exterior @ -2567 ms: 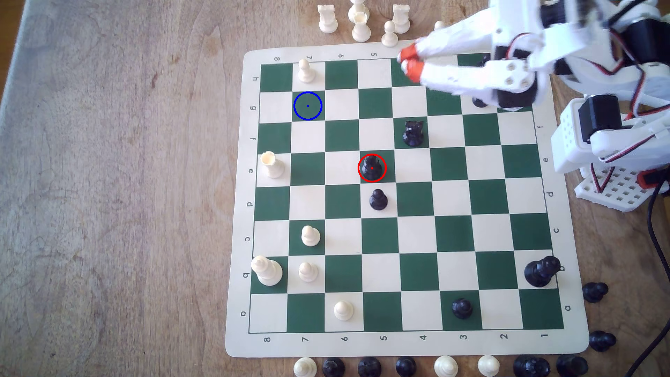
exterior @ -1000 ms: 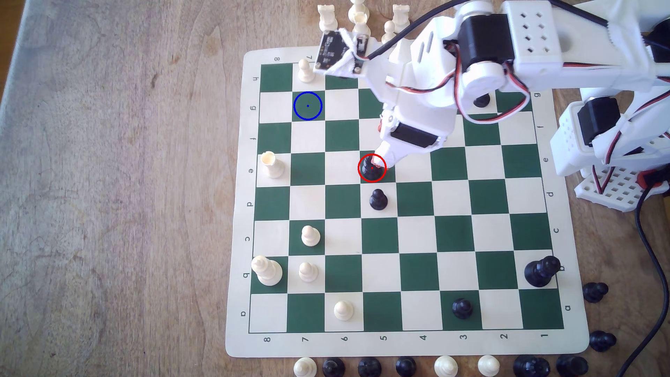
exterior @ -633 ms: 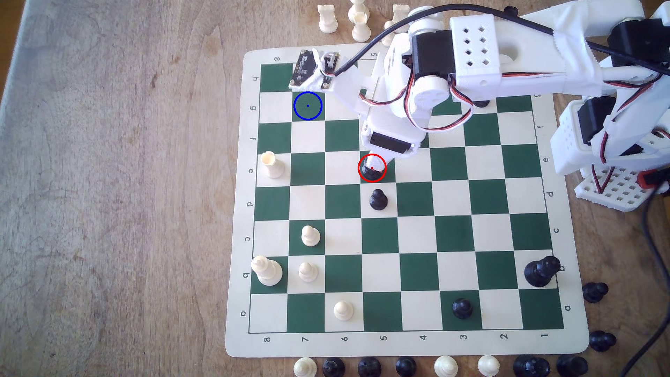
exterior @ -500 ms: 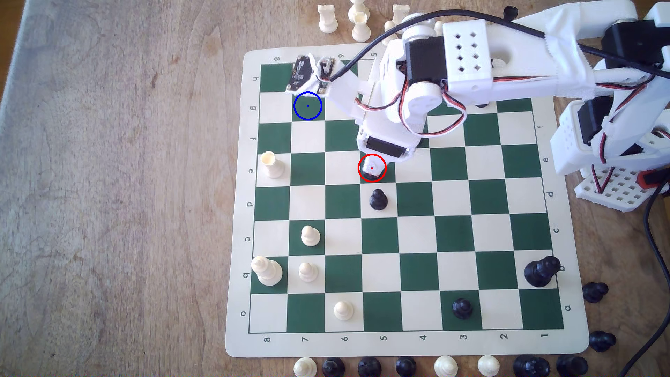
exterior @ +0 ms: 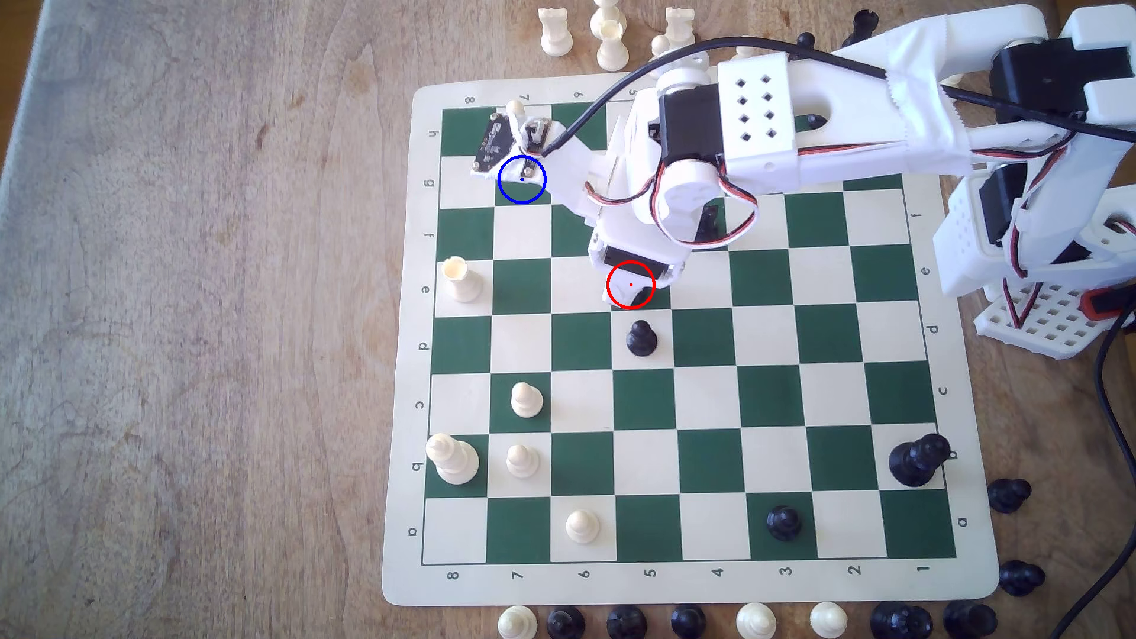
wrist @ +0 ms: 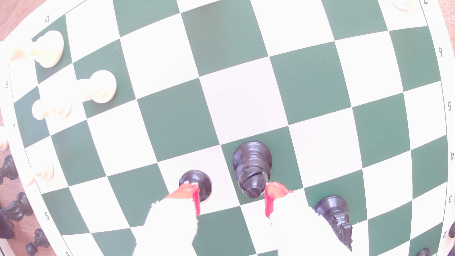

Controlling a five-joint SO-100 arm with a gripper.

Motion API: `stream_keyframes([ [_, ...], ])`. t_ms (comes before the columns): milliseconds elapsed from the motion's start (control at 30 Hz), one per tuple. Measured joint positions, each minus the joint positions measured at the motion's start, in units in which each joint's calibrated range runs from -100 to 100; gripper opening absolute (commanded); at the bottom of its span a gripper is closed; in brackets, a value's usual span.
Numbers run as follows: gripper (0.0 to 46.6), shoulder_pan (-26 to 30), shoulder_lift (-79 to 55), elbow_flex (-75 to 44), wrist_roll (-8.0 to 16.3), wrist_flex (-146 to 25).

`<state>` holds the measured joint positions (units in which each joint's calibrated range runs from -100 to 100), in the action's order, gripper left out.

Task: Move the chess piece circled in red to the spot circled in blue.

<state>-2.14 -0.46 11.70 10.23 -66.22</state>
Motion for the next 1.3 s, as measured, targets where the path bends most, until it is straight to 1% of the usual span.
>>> stream_keyframes([
  [167, 13.4, 0.0, -0.84, 0.0, 0.0, 1.04],
  [267, 12.3, -0.15, -0.84, 0.0, 0.0, 1.27],
  [533, 12.3, -0.88, -2.09, 0.0, -0.15, 1.35],
  [1167, 10.2, -0.37, -3.94, 1.17, -0.29, 2.47],
  [1300, 10.7, -0.44, -4.11, 1.17, -0.29, 2.47],
])
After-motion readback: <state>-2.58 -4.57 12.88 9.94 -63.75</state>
